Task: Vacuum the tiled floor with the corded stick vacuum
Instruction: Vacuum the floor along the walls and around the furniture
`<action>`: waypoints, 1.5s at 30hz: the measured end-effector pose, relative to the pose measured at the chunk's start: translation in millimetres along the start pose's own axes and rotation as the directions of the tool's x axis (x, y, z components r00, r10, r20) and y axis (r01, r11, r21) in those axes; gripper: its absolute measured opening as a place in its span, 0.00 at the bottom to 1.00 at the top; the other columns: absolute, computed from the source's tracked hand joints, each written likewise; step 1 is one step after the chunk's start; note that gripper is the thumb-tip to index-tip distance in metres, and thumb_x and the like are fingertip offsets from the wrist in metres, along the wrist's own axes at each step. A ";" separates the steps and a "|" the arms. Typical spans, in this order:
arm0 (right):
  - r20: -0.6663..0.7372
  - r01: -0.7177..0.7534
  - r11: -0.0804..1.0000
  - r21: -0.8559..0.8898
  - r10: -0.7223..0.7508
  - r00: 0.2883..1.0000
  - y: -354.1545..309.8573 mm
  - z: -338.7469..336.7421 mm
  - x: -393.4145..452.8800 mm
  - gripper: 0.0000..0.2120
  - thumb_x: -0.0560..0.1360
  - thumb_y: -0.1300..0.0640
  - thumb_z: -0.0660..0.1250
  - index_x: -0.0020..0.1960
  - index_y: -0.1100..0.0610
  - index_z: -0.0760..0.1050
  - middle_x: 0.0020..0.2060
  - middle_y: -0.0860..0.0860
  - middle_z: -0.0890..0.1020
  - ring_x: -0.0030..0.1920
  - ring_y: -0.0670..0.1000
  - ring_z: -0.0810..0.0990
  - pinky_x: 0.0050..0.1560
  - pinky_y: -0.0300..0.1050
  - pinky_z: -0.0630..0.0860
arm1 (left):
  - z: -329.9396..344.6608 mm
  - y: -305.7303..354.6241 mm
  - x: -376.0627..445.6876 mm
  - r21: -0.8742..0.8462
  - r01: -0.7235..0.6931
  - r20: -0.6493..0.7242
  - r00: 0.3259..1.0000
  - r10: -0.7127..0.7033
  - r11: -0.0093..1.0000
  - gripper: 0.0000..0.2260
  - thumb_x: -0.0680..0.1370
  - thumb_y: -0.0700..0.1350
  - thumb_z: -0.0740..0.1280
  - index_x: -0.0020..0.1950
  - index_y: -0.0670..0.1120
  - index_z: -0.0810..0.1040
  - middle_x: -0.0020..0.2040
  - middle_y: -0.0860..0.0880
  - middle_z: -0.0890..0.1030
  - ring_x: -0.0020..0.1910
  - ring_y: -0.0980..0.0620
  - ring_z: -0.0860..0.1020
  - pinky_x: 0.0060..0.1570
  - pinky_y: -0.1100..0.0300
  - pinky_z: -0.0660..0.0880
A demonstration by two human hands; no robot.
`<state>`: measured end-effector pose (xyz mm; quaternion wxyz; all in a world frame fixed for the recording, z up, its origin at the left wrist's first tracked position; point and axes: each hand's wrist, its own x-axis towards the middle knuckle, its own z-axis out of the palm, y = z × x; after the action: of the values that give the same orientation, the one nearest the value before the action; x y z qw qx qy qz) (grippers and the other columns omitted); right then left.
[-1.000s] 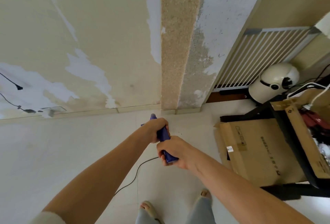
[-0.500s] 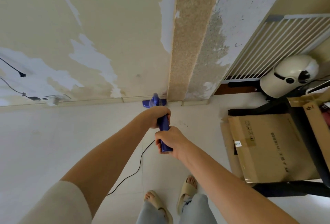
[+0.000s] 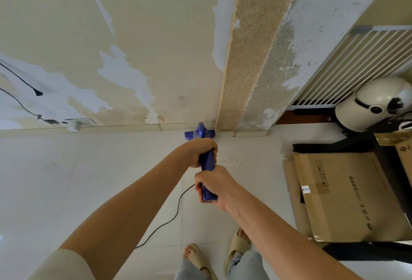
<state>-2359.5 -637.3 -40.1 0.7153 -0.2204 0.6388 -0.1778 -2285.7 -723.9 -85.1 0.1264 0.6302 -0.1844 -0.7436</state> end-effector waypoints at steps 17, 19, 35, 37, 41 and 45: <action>-0.043 -0.086 0.996 0.038 0.088 0.995 2.8 19.6 2.9 0.08 0.72 0.65 0.67 0.48 0.60 0.70 0.31 0.52 0.72 0.28 0.47 0.71 0.26 0.39 0.71 | -16.3 -7.2 5.2 0.007 0.020 -0.024 1.000 -0.019 1.000 0.04 0.76 0.36 0.64 0.43 0.41 0.70 0.29 0.46 0.74 0.28 0.53 0.72 0.34 0.60 0.73; -0.071 -0.077 0.996 0.035 0.079 0.994 7.6 21.0 3.5 0.10 0.70 0.63 0.69 0.48 0.60 0.71 0.31 0.52 0.71 0.28 0.47 0.70 0.25 0.38 0.70 | -16.4 -10.7 4.3 -0.004 0.030 -0.019 0.999 -0.030 1.000 0.04 0.76 0.37 0.66 0.44 0.40 0.71 0.30 0.46 0.75 0.29 0.53 0.73 0.35 0.59 0.74; -0.049 -0.049 0.998 -0.027 0.048 0.998 32.6 26.7 -29.1 0.07 0.70 0.72 0.61 0.43 0.62 0.70 0.26 0.54 0.71 0.24 0.48 0.69 0.23 0.39 0.70 | -9.3 -44.4 -30.7 -0.133 0.013 -0.042 0.999 -0.018 0.991 0.06 0.77 0.34 0.63 0.41 0.42 0.70 0.23 0.48 0.71 0.27 0.55 0.68 0.31 0.63 0.71; -0.066 -0.052 0.999 -0.015 0.050 0.997 33.7 23.2 -23.1 0.07 0.70 0.72 0.61 0.43 0.62 0.70 0.26 0.54 0.70 0.24 0.48 0.69 0.23 0.38 0.69 | -5.0 -42.9 -25.9 -0.118 0.004 -0.039 0.999 -0.009 0.993 0.07 0.77 0.35 0.63 0.40 0.42 0.70 0.24 0.48 0.71 0.27 0.54 0.68 0.32 0.62 0.71; -0.086 -0.050 0.994 -0.093 0.042 0.995 34.4 11.3 -7.8 0.06 0.70 0.71 0.62 0.43 0.62 0.70 0.27 0.55 0.71 0.23 0.49 0.70 0.22 0.37 0.70 | 0.2 -44.7 -10.5 -0.127 -0.028 -0.037 0.999 0.024 0.991 0.09 0.77 0.35 0.63 0.38 0.42 0.70 0.29 0.47 0.71 0.29 0.53 0.69 0.34 0.61 0.71; -0.049 -0.009 0.988 -0.154 0.001 0.999 26.4 2.2 0.5 0.04 0.70 0.70 0.62 0.43 0.62 0.71 0.27 0.55 0.72 0.22 0.48 0.71 0.23 0.37 0.71 | 3.1 -36.3 -2.0 -0.131 -0.071 -0.046 0.997 0.065 0.989 0.10 0.77 0.36 0.63 0.36 0.42 0.70 0.25 0.47 0.72 0.28 0.52 0.70 0.36 0.61 0.71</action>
<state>-2358.0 -615.2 -54.7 0.6808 -0.2692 0.6685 -0.1312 -2286.8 -690.0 -98.6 0.1972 0.6291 -0.1530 -0.7361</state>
